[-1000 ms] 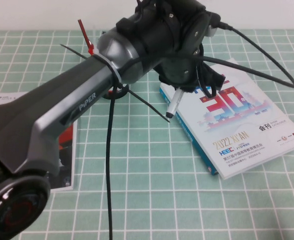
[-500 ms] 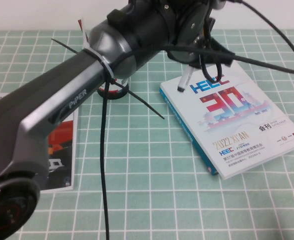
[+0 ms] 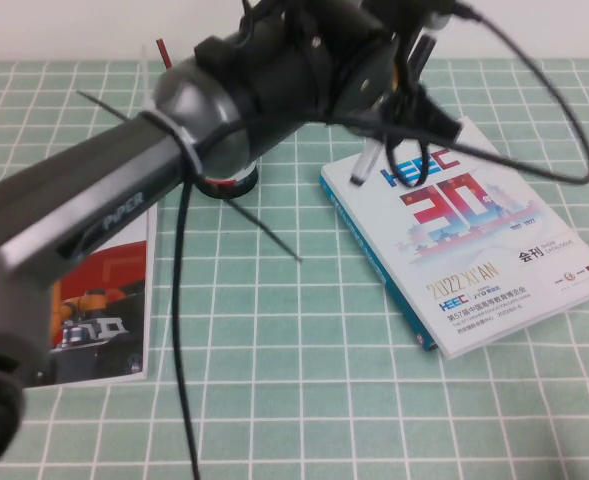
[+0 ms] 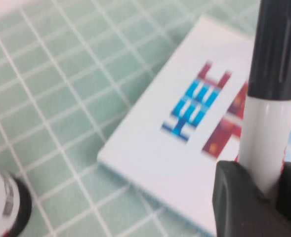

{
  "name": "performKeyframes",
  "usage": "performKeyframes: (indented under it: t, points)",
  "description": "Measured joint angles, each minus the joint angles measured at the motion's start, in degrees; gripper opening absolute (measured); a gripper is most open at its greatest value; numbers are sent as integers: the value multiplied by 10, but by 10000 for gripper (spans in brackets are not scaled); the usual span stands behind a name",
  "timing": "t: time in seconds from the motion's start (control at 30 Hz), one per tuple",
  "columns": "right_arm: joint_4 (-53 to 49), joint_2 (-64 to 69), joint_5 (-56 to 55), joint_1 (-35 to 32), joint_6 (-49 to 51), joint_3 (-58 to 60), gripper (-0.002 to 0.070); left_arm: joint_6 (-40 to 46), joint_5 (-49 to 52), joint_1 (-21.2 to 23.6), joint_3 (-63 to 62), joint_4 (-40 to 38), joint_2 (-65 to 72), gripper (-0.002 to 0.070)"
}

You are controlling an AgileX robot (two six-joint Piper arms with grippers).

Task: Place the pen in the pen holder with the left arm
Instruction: Place the pen onto the pen holder

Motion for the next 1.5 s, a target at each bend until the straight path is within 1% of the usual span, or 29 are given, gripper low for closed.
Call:
performKeyframes:
  t: [0.07, 0.13, 0.23, 0.33, 0.43, 0.5, 0.6, 0.77, 0.9, 1.0, 1.07, 1.27, 1.5]
  points:
    - [0, 0, 0, 0, 0, 0, -22, -8, -14, 1, 37, 8, -16, 118]
    - [0, 0, 0, 0, 0, 0, -22, -20, -54, 1, 87, 24, -45, 118]
    - [0, 0, 0, 0, 0, 0, -22, -40, -155, 2, 181, 49, -112, 118]
    - [0, 0, 0, 0, 0, 0, -22, -57, -257, 15, 284, 64, -172, 118]
    - [0, 0, 0, 0, 0, 0, -22, -75, -363, 45, 370, 72, -216, 118]
    - [0, 0, 0, 0, 0, 0, -22, -82, -435, 75, 420, 75, -236, 118]
    - [0, 0, 0, 0, 0, 0, -22, -86, -516, 117, 464, 80, -249, 118]
    - [0, 0, 0, 0, 0, 0, -22, -88, -600, 173, 487, 84, -244, 118]
    - [0, 0, 0, 0, 0, 0, -22, -83, -703, 213, 487, 84, -218, 118]
    - [0, 0, 0, 0, 0, 0, -22, -59, -786, 233, 487, 84, -179, 118]
    - [0, 0, 0, 0, 0, 0, -22, -46, -814, 241, 480, 81, -151, 118]
    - [0, 0, 0, 0, 0, 0, -22, -27, -815, 252, 435, 38, -73, 118]
    - [0, 0, 0, 0, 0, 0, -22, 11, -813, 252, 392, 34, -19, 118]
